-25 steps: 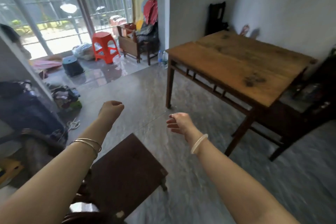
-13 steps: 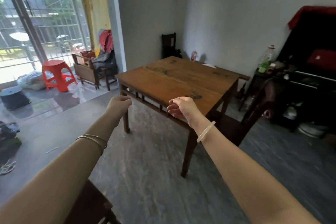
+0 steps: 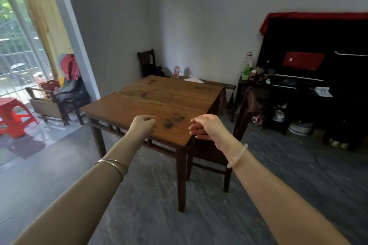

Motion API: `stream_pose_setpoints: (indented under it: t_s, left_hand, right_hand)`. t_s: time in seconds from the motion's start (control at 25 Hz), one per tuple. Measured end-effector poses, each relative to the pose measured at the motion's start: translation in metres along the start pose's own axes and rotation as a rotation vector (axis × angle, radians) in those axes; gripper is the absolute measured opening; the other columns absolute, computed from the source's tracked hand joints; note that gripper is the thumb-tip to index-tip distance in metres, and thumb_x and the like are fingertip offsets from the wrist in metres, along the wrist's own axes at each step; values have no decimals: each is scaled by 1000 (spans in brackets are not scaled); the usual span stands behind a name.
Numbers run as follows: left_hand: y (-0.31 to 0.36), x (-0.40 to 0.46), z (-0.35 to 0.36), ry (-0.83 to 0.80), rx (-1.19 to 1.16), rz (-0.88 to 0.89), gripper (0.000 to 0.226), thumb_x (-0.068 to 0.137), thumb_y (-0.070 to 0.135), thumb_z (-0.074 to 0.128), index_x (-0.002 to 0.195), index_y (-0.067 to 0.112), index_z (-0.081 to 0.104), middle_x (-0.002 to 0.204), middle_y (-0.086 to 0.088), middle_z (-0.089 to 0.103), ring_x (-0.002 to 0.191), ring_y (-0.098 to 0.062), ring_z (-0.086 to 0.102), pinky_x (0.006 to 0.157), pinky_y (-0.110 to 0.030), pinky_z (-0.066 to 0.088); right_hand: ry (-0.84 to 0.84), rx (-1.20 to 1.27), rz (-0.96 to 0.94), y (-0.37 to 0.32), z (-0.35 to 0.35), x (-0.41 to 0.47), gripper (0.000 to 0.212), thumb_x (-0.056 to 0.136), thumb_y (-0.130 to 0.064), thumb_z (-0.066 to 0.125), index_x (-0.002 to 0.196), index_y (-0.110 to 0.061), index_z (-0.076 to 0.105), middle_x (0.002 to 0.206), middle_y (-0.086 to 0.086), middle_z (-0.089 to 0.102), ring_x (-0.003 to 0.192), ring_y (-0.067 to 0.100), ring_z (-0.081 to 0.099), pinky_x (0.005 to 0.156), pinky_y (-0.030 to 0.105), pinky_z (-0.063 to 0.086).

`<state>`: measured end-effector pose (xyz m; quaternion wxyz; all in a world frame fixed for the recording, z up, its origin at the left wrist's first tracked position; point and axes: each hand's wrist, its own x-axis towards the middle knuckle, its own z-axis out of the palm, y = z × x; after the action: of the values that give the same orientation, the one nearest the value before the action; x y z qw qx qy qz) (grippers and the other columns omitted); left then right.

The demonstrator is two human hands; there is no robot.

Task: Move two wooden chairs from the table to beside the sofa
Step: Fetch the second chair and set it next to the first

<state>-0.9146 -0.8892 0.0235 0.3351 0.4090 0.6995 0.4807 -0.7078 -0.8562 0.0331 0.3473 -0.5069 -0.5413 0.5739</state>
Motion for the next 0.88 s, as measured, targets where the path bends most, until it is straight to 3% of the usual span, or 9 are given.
stream_pose_setpoints:
  t_s: [0.16,0.36,0.52,0.6,0.88]
  left_hand:
    - [20,30,35,-69,8,9,36,94,15,46,126,7,62,101,-10,66,86,-23,60,59,-24,43]
    - [41,83,70,-131,1,44,36,96,14,47,129,5,59,103,-10,66,70,-13,58,53,-21,45]
    - [57,127,97,-193,3,45,36,96,15,47,128,7,60,113,-14,67,88,-22,62,40,-20,48]
    - [62,146,114,-226,5,38,36,95,17,47,127,10,61,112,-12,67,98,-25,62,46,-23,45]
    - [74,190,181,-360,34,41,36,96,21,48,127,9,61,108,-9,70,102,-27,64,82,-36,47]
  right_hand:
    - [94,-5,-3,-2,-34,25,29,95,-19,45,109,-4,66,86,8,73,77,19,70,77,31,56]
    - [162,-2,10,-14,-58,72,28,94,-18,46,109,-4,65,82,8,71,70,17,68,69,27,55]
    - [215,23,17,-29,-74,107,27,94,-17,46,108,-4,65,88,11,71,76,21,67,66,26,52]
    - [235,20,12,-31,-83,120,25,93,-16,48,106,-4,66,87,11,71,76,21,67,65,26,51]
    - [308,1,30,-24,-144,154,15,92,-19,51,91,-12,65,70,3,71,67,18,67,62,26,50]
